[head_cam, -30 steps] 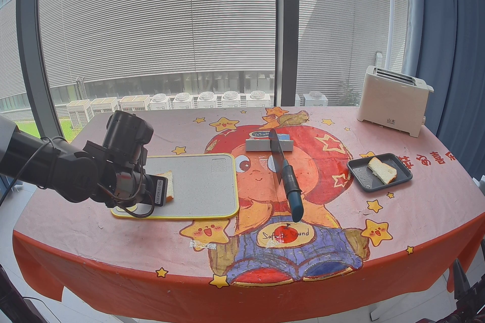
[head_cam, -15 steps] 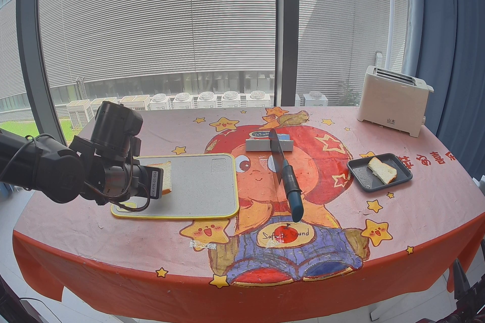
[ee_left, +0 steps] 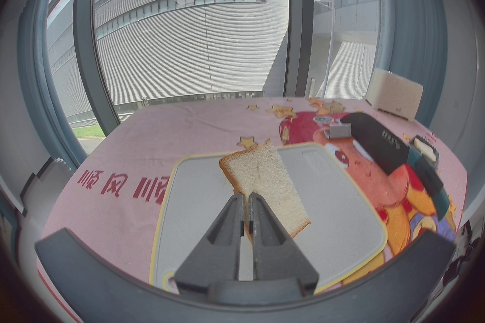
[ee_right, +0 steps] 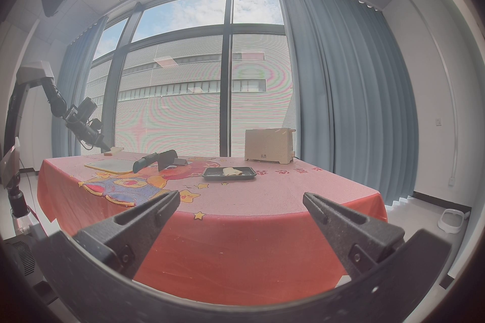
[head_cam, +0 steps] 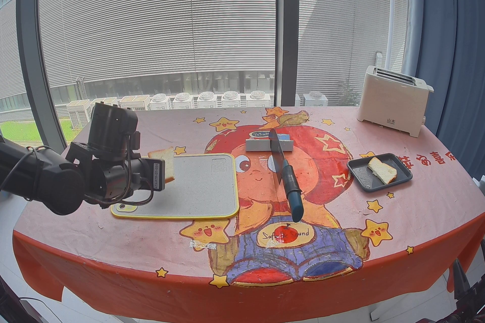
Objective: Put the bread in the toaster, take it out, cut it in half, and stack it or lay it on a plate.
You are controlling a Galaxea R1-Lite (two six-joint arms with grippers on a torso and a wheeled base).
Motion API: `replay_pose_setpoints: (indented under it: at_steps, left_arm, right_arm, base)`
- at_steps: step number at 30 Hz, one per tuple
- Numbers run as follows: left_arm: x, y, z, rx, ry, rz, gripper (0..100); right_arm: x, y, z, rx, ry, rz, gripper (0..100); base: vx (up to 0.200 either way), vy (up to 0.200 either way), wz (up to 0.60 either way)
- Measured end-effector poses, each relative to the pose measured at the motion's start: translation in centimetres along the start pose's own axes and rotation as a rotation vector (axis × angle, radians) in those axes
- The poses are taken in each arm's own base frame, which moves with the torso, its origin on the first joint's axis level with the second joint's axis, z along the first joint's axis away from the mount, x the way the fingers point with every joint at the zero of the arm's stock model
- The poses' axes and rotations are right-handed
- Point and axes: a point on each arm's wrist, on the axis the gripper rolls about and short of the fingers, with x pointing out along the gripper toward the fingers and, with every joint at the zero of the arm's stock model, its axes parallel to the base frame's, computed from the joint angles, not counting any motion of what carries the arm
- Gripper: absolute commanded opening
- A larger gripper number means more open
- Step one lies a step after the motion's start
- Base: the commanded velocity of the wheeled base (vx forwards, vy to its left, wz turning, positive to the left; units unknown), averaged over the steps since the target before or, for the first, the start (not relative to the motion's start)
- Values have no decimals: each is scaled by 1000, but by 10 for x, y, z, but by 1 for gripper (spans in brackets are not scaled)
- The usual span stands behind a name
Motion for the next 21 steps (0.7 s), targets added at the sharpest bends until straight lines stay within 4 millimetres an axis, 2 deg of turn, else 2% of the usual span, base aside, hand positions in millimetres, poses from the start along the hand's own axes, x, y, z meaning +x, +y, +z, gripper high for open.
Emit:
replay_pose_setpoints:
  at_steps: [9, 15, 21]
  left_arm:
    - [-12, 7, -20, 104, 55, -17, 0]
    - [-19, 9, -20, 108, 42, -15, 0]
    - [-27, 11, -17, 98, 16, -31, 0]
  right_arm:
    - [0, 0, 0, 0, 0, 1, 100]
    - [0, 0, 0, 0, -1, 1, 100]
    - [0, 0, 0, 0, -1, 1, 100]
  base:
    - [0, 0, 0]
    - [0, 0, 0]
    - [-200, 0, 0]
